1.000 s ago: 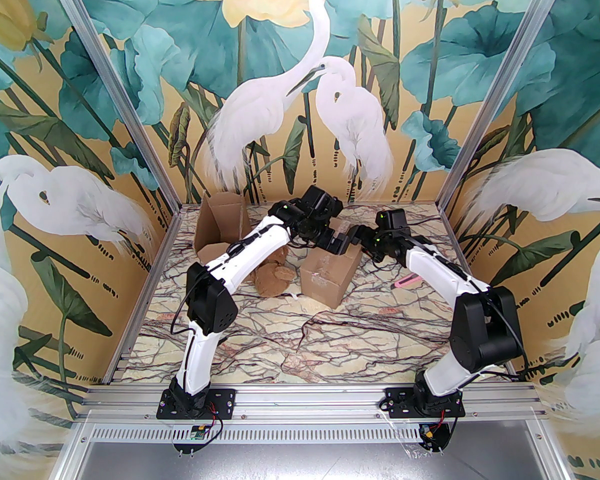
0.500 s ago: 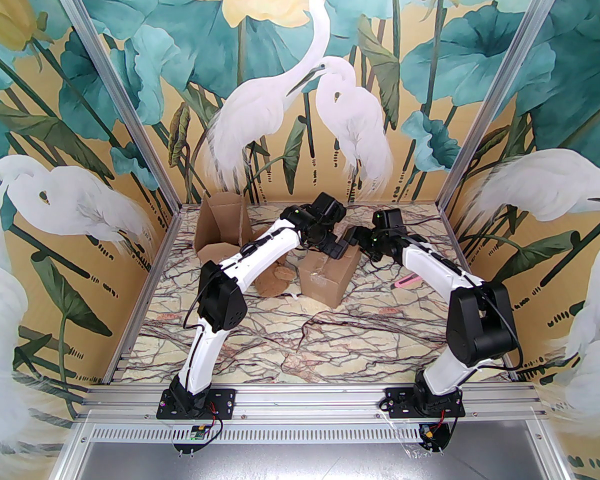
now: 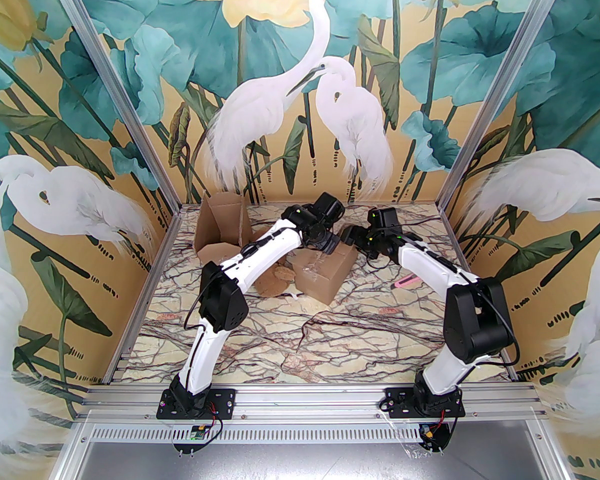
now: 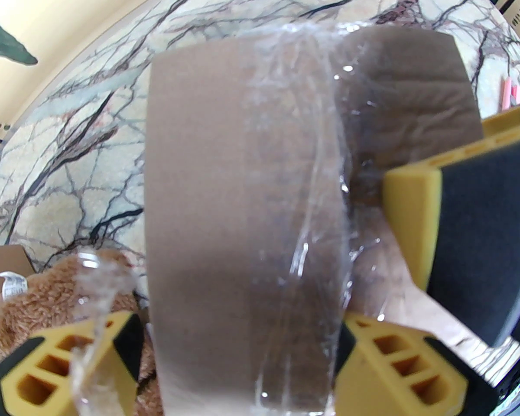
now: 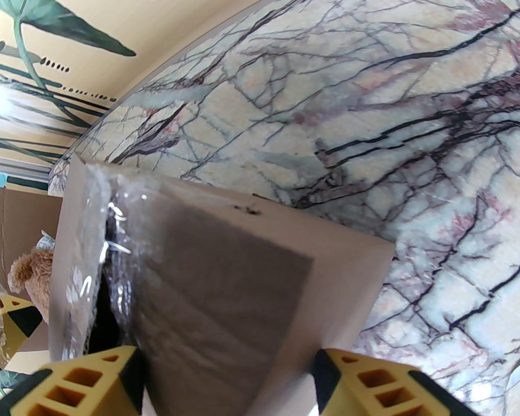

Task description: Unpack the express box

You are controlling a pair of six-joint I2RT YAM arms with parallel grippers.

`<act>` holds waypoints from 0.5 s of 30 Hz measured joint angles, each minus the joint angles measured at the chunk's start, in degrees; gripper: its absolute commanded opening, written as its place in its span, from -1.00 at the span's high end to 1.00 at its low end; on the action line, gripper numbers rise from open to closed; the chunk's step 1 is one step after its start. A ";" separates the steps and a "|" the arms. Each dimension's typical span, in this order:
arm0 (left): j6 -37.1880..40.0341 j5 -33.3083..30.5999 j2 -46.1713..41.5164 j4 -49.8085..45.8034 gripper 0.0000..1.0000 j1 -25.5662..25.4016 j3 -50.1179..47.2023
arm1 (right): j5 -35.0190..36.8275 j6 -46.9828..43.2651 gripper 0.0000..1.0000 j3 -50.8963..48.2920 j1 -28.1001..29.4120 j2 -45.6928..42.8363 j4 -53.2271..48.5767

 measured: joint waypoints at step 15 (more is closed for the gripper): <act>0.39 3.78 0.26 -3.02 -0.15 2.49 4.66 | -0.31 -0.42 -0.36 0.63 0.50 1.03 0.85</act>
